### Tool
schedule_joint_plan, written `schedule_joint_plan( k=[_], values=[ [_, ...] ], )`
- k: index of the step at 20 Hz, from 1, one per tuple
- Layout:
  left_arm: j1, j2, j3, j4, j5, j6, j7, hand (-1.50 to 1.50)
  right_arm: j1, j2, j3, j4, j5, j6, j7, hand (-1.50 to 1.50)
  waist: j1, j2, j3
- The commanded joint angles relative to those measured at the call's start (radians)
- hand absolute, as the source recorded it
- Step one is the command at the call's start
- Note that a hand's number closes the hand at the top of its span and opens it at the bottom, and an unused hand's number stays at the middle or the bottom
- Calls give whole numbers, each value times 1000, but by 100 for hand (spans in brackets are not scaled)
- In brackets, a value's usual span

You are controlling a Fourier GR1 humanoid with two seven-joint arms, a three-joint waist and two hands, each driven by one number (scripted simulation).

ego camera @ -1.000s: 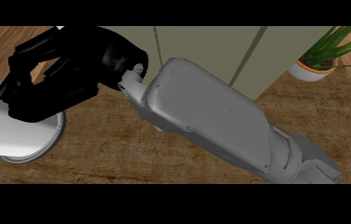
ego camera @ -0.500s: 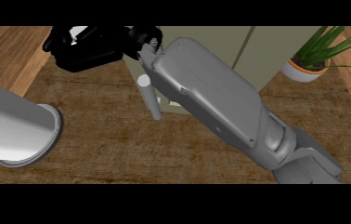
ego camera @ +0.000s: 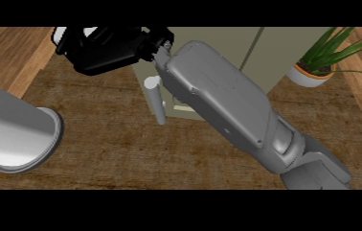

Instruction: Pick up the wine, place it into the cabinet and close the cabinet

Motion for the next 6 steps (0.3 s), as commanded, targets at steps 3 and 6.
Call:
schedule_joint_plan(
  k=[3,6],
  values=[
    [-16,-5,-35,-32,5,16,25,-150,61,-171,-77,141,24,-49,-47,150,-70,59,32],
    [-40,0,-60,-38,16,32,52,-150,46,-147,-66,148,19,-55,-66,150,-83,64,32]
  ],
)
